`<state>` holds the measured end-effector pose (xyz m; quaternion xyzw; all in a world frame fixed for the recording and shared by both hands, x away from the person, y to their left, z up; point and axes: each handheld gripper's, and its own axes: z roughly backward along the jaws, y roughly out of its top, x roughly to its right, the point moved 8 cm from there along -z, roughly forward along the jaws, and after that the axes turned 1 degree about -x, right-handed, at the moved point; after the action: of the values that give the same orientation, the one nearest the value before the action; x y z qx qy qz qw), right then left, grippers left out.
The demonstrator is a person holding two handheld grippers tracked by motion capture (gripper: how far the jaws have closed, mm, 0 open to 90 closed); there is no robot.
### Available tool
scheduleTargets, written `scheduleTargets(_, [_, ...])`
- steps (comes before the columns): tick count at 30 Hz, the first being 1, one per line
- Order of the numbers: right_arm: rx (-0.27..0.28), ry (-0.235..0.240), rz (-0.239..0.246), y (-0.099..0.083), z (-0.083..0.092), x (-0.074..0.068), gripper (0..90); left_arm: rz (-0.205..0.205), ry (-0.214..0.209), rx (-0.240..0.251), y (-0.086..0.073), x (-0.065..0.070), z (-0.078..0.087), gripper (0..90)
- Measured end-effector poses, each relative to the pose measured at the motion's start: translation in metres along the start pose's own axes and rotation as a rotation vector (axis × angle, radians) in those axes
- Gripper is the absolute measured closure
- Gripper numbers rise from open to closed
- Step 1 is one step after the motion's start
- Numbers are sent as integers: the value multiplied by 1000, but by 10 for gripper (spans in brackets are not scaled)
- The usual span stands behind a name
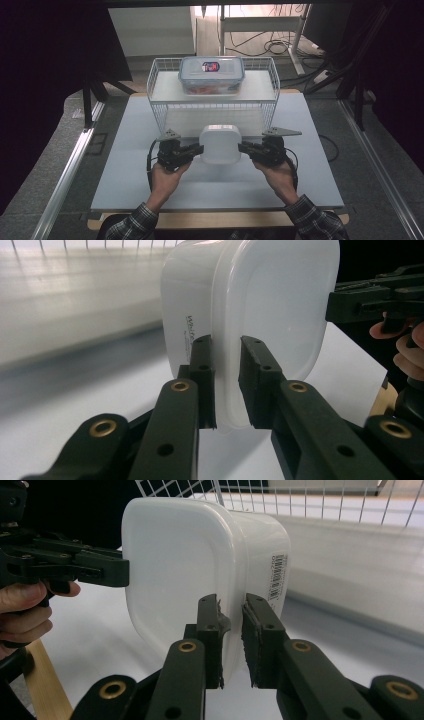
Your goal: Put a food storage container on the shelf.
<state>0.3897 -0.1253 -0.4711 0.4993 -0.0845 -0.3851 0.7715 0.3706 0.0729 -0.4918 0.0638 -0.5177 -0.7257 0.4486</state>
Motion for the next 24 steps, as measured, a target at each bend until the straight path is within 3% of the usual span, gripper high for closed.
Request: scheduleTargets(24, [90,21,51,73,12,-10,787,-90,27,66,77,6,34,780])
